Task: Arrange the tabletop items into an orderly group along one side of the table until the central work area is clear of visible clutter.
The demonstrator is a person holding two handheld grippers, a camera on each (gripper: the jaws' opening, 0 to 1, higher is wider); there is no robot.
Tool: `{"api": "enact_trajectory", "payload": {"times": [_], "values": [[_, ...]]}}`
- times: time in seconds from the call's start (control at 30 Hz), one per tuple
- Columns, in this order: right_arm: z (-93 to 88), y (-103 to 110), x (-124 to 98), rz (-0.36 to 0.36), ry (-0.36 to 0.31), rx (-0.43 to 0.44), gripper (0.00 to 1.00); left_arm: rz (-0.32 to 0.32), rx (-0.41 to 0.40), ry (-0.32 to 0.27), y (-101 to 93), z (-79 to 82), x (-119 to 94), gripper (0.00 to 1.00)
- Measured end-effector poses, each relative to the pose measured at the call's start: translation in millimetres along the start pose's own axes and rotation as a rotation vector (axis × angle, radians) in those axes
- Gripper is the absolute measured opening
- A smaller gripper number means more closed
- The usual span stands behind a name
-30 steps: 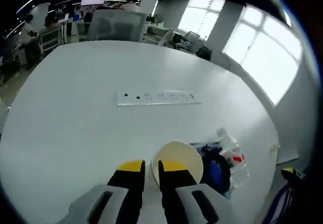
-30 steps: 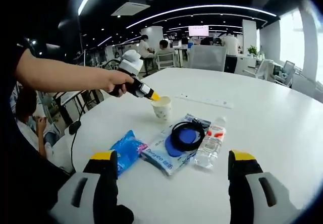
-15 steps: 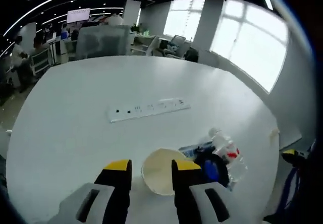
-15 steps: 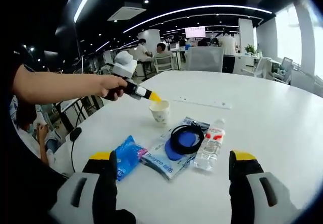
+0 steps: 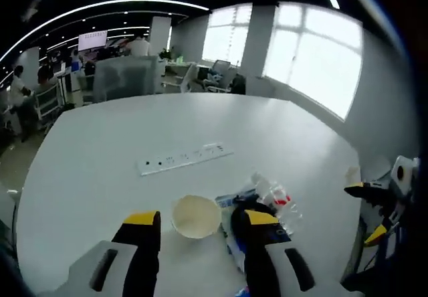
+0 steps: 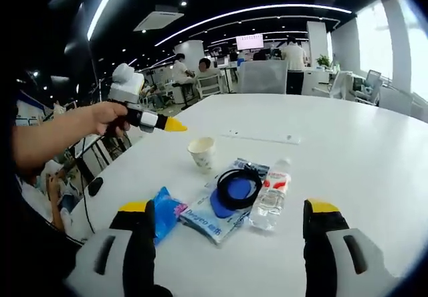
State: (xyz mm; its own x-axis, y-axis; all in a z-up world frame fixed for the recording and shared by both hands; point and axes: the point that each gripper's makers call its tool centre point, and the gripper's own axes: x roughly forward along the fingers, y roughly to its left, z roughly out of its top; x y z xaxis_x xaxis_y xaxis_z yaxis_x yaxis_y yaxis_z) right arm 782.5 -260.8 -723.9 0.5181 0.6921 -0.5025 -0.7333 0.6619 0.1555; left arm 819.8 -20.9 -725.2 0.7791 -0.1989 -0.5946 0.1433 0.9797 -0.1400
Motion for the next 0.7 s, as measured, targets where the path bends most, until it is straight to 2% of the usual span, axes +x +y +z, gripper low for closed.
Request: {"api": "enact_trajectory", "payload": {"times": [0.17,0.23,0.3,0.43,0.53,0.7], "values": [[1.3,-8,4,-0.003,0.013,0.002,0.86,-0.007,-0.005,-0.031,-10.7,-9.6,-25,0.52],[0.4,-12,6,-0.004,0.023,0.008,0.86,-0.039,0.006,-0.065,-20.8,-8.9,-36,0.53],[1.3,-17,6,-0.01,0.022,0.012,0.86,-0.038,0.01,-0.077,-35.2,-9.9,-51,0.54],[2.5,-25,11,-0.008,0.033,0.026,0.85,-0.042,0.005,-0.09,-37.9,-12.8,-64,0.56],[5.4,-31,12,-0.016,0.037,0.03,0.85,-0.061,-0.002,-0.114,-49.0,-10.4,-74,0.59],[11.2,-40,16,-0.028,0.048,0.038,0.83,-0.059,0.014,-0.131,-58.0,-10.6,-88,0.62]]}}
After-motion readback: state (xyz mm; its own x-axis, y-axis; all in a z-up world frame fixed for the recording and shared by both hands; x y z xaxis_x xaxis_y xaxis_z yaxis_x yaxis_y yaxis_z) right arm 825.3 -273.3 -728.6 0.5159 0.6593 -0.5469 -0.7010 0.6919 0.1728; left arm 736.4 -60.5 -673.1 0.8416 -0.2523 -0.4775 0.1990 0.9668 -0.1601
